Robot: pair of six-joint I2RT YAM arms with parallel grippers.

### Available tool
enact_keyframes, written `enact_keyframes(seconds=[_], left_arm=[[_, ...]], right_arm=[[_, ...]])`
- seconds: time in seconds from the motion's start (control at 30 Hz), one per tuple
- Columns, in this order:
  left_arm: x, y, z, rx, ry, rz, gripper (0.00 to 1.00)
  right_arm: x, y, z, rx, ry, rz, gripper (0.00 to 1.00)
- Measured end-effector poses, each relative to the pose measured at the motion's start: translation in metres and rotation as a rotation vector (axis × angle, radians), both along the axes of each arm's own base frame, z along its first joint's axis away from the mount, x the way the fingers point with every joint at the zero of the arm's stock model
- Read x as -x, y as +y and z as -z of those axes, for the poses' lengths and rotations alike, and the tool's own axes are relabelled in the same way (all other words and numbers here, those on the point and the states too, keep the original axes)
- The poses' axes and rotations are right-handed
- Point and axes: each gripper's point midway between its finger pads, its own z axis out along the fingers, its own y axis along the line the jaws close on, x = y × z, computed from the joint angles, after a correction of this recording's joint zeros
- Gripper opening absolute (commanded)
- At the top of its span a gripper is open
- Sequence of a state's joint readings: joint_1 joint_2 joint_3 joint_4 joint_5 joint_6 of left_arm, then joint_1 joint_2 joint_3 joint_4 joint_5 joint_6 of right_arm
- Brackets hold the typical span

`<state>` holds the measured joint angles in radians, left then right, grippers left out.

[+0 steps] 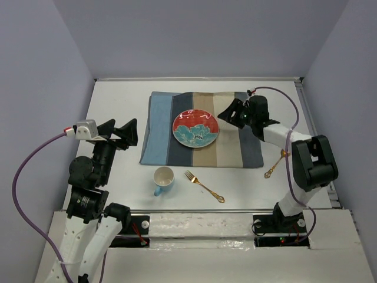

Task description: Set the dinner table for one person

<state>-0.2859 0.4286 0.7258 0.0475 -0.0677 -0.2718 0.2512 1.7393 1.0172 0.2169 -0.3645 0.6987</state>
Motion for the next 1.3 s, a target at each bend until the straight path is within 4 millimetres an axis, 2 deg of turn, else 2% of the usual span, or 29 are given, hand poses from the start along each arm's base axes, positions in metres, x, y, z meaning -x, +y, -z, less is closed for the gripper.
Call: enact_keyframes(seconds=[0.07, 0.13, 0.2, 0.23, 0.27, 0.3, 0.33, 0.37, 0.5, 0.67, 0.73, 0.87, 1.0, 1.13, 1.17, 1.23, 1.27, 1.3], left_arm=[[0.000, 0.000, 0.000, 0.000, 0.000, 0.001, 0.94], [0.000, 0.000, 0.000, 0.002, -0.001, 0.001, 0.96], [0.000, 0.000, 0.000, 0.002, -0.002, 0.001, 0.99], [0.001, 0.000, 0.000, 0.004, -0.001, 0.001, 0.99], [0.001, 0.000, -0.001, 0.004, -0.002, 0.001, 0.99], [0.002, 0.000, -0.001, 0.007, -0.005, 0.002, 0.99], [0.004, 0.000, -0.003, 0.010, -0.012, 0.003, 0.99], [0.005, 0.001, -0.005, 0.012, -0.019, 0.004, 0.99], [0.011, 0.002, -0.011, 0.020, -0.044, 0.004, 0.99], [0.013, 0.003, -0.013, 0.022, -0.053, 0.004, 0.99], [0.013, 0.003, -0.013, 0.023, -0.056, 0.003, 0.99], [0.014, 0.003, -0.014, 0.024, -0.057, 0.004, 0.99], [0.014, 0.003, -0.014, 0.023, -0.058, 0.004, 0.99], [0.016, 0.004, -0.016, 0.026, -0.065, 0.004, 0.99], [0.016, 0.004, -0.016, 0.026, -0.067, 0.004, 0.99], [0.016, 0.004, -0.016, 0.026, -0.067, 0.004, 0.99], [0.016, 0.004, -0.016, 0.027, -0.068, 0.004, 0.99], [0.017, 0.004, -0.016, 0.027, -0.068, 0.004, 0.99]], right_arm=[[0.006, -0.002, -0.023, 0.029, -0.060, 0.009, 0.66], [0.017, 0.006, -0.046, 0.051, -0.117, -0.012, 0.67], [0.037, 0.031, -0.066, 0.079, -0.186, -0.081, 0.67], [0.048, 0.045, -0.071, 0.095, -0.206, -0.123, 0.67], [0.067, 0.068, -0.075, 0.110, -0.226, -0.193, 0.67], [0.086, 0.089, -0.075, 0.137, -0.236, -0.263, 0.67], [0.127, 0.127, -0.070, 0.178, -0.250, -0.407, 0.67], [0.143, 0.137, -0.066, 0.191, -0.243, -0.460, 0.67], [0.186, 0.159, -0.047, 0.286, -0.217, -0.563, 0.66], [0.234, 0.197, -0.024, 0.375, -0.207, -0.698, 0.63], [0.244, 0.202, -0.013, 0.402, -0.191, -0.726, 0.62], [0.246, 0.202, 0.001, 0.454, -0.164, -0.727, 0.56], [0.237, 0.209, 0.001, 0.481, -0.169, -0.701, 0.52], [0.229, 0.216, 0.008, 0.508, -0.171, -0.679, 0.44], [0.227, 0.217, 0.011, 0.518, -0.168, -0.674, 0.35], [0.225, 0.221, 0.016, 0.529, -0.161, -0.672, 0.25], [0.224, 0.224, 0.017, 0.531, -0.160, -0.671, 0.07], [0.225, 0.227, 0.020, 0.537, -0.159, -0.675, 0.02]])
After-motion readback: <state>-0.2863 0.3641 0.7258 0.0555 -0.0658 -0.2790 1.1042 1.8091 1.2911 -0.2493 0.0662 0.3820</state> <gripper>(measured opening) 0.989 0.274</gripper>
